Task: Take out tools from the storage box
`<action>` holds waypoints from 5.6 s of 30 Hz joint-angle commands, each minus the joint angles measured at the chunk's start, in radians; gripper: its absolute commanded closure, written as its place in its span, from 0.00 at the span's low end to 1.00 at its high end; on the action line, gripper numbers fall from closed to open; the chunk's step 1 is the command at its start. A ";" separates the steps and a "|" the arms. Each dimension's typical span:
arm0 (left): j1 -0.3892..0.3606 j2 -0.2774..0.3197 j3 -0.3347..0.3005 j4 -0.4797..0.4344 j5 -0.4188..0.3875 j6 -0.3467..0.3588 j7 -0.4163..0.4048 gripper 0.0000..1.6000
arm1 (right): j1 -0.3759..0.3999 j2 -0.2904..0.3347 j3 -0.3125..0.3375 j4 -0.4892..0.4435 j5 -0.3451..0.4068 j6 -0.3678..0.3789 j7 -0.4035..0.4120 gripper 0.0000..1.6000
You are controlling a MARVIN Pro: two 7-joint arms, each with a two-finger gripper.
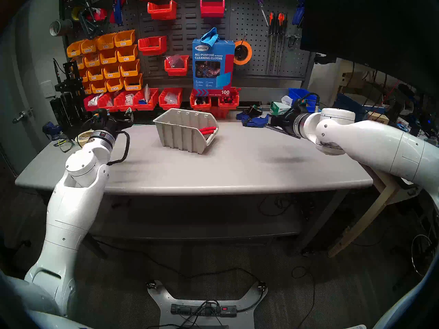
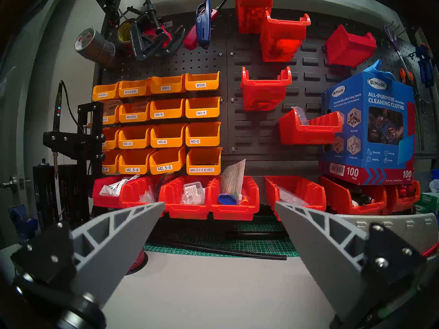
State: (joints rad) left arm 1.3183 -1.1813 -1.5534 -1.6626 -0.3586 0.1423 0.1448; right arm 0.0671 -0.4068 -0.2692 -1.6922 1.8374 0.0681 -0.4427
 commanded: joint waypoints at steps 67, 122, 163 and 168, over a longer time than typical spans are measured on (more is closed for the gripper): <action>-0.462 0.081 0.359 0.379 0.186 -0.518 -0.900 0.00 | 0.018 0.034 0.013 -0.008 -0.010 -0.013 0.011 0.00; -0.809 -0.016 0.405 0.945 0.222 -0.745 -1.457 1.00 | 0.019 0.035 0.013 -0.009 -0.011 -0.013 0.010 0.00; -0.717 0.194 0.709 0.792 -0.171 -0.873 -1.388 1.00 | 0.018 0.034 0.013 -0.009 -0.010 -0.014 0.010 0.00; -0.714 0.247 0.754 0.760 -0.211 -0.879 -1.368 1.00 | 0.018 0.034 0.013 -0.009 -0.010 -0.014 0.010 0.00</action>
State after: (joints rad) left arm 0.6098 -1.0176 -0.8344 -0.8527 -0.5035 -0.7237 -1.1135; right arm 0.0684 -0.3734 -0.2696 -1.7028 1.8312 0.0571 -0.4319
